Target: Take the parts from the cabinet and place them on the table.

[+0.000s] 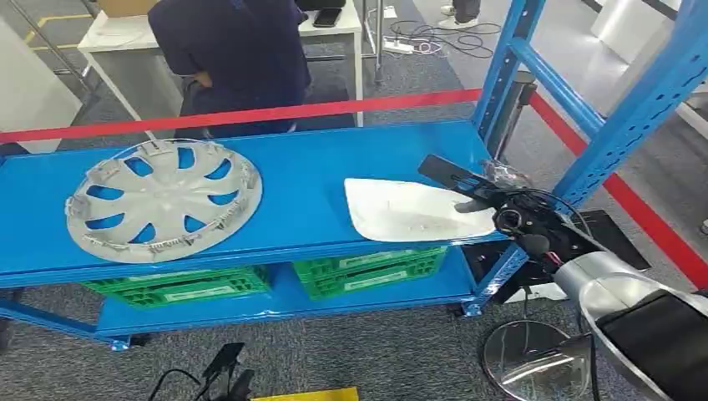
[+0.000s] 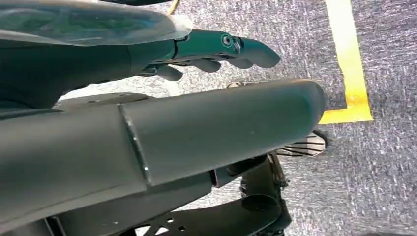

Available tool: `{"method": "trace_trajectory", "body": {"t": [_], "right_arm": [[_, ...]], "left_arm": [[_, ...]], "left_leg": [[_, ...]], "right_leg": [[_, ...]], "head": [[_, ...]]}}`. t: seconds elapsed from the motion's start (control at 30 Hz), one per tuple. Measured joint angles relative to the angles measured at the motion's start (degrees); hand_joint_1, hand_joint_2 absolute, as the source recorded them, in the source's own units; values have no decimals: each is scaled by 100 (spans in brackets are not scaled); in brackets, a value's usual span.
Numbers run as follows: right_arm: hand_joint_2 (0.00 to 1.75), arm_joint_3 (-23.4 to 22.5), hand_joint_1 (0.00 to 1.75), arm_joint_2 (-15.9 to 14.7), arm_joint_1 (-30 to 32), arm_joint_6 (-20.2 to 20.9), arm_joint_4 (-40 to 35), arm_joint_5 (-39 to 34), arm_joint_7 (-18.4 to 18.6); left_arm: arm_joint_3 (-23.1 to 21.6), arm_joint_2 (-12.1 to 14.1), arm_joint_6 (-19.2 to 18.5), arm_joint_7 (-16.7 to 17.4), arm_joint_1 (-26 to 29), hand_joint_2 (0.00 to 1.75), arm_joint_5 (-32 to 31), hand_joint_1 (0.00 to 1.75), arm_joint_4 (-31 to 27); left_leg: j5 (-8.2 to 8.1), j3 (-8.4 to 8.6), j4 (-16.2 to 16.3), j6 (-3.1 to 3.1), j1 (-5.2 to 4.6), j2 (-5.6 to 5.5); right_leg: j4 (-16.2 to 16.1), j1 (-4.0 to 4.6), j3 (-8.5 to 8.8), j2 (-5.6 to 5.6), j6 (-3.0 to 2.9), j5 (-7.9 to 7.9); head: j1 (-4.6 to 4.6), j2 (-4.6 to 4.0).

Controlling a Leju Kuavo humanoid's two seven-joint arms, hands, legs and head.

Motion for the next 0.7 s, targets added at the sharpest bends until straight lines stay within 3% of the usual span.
{"method": "trace_trajectory", "body": {"t": [0.47, 0.7], "right_arm": [[175, 0, 0, 0, 20, 18, 0, 0, -11], [175, -120, 0, 0, 36, 547, 2, -593, 55]], "left_arm": [[0, 0, 0, 0, 0, 0, 0, 0, 0], [0, 0, 7, 20, 0, 0, 0, 0, 0]], "left_leg": [[0, 0, 0, 0, 0, 0], [0, 0, 0, 0, 0, 0]], "right_leg": [[0, 0, 0, 0, 0, 0], [0, 0, -1, 0, 0, 0]], "head": [[0, 0], [0, 0]]}}
